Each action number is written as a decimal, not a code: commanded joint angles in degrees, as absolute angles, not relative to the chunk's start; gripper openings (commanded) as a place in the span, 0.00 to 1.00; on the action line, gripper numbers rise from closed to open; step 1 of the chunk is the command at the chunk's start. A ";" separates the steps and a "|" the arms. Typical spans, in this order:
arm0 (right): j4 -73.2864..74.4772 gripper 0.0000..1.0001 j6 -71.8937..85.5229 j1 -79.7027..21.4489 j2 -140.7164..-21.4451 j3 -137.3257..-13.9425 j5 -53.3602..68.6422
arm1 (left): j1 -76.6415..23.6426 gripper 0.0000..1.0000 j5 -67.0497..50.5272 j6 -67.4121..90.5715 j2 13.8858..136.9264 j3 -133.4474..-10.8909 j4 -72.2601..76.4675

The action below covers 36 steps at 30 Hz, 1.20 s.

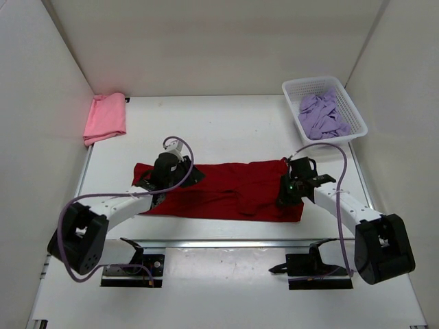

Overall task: Fold and stack the t-shirts
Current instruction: Fold the flattened tshirt in 1/3 of the way

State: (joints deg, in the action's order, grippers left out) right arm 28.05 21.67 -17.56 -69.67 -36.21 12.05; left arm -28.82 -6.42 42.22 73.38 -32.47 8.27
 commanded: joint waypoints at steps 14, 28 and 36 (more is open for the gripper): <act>21.37 0.16 28.38 -4.84 -62.30 -32.77 21.52 | -20.57 0.35 -12.30 48.51 74.36 -25.31 15.73; -5.71 0.30 25.49 -3.34 -86.92 -47.11 7.74 | -21.27 0.37 -14.59 53.17 81.47 -31.73 20.64; -0.97 0.27 23.56 -4.04 -92.28 -51.42 4.41 | -21.80 0.36 -13.53 53.61 90.69 -37.44 22.23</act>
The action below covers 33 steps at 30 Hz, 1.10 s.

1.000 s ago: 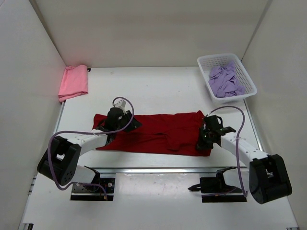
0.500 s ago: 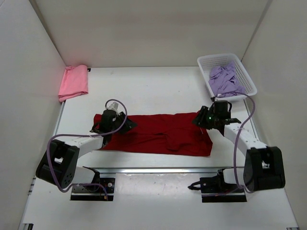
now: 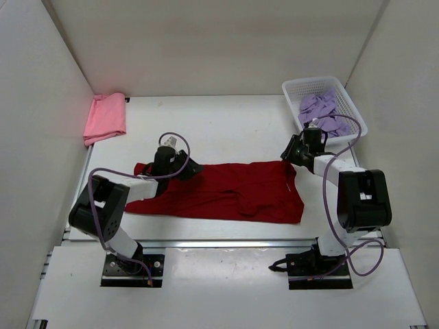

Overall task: Fold and stack the t-shirts
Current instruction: Fold the flattened tshirt in 1/3 of the way

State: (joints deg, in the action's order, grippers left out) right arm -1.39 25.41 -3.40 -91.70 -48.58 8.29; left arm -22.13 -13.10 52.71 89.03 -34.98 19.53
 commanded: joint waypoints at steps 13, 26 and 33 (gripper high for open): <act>-0.36 0.18 23.82 -3.16 -95.79 -52.73 6.50 | -16.09 0.34 -16.61 56.68 97.12 -35.68 26.89; -7.55 0.00 30.41 3.51 -89.74 -43.43 7.73 | -10.03 0.33 -17.75 59.50 98.70 -32.43 30.14; -14.23 0.07 35.59 7.11 -90.87 -37.97 12.65 | -8.35 0.33 -17.67 59.68 98.26 -31.73 30.41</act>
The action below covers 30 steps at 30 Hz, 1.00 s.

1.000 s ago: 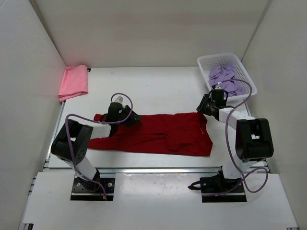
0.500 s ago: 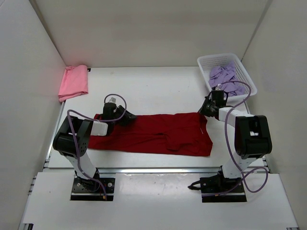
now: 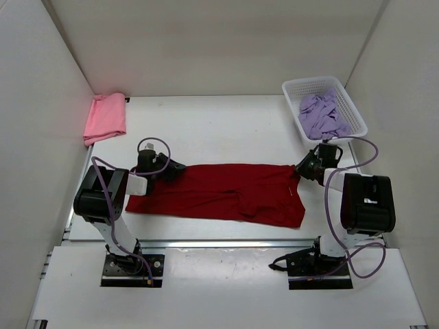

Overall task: Fold and stack the t-shirts
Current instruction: Fold the flattened tshirt in 1/3 of the way

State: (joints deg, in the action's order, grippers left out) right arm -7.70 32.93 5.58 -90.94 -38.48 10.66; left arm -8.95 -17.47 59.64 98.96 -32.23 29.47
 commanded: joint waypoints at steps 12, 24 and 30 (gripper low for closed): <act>-7.21 0.34 33.66 3.08 -73.59 -37.45 7.13 | -18.08 0.34 -12.75 53.27 85.61 -35.68 21.46; -7.38 0.00 36.29 -8.44 -62.32 -18.74 9.14 | -48.14 0.36 -19.42 44.66 98.59 -51.76 15.21; -6.34 0.00 37.44 -9.14 -60.03 -14.59 9.15 | -51.77 0.36 -21.80 46.40 105.02 -51.60 15.21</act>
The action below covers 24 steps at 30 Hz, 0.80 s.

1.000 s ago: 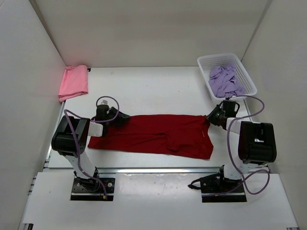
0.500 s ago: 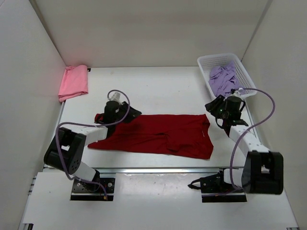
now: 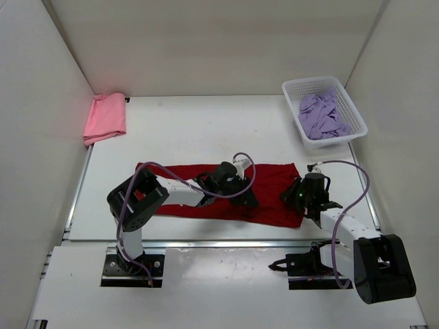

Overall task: Fold and stack the t-shirts
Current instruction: Fold the flattened tshirt in 1/3 of the way, then rotate the tshirt 90 degrees

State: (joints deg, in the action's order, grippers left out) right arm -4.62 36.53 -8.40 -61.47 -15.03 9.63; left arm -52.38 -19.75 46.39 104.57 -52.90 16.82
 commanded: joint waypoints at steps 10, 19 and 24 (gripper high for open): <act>-1.16 0.00 34.55 -9.13 -59.07 -19.58 6.96 | -48.42 0.34 -24.01 49.85 103.03 -45.79 24.34; 0.62 0.00 33.74 -17.74 -62.91 -25.66 2.98 | -47.02 0.41 -26.45 51.68 89.93 -42.55 27.42; -5.53 0.00 35.07 -23.19 -74.34 -27.51 5.36 | -43.52 0.47 -23.48 47.73 81.84 -39.56 21.46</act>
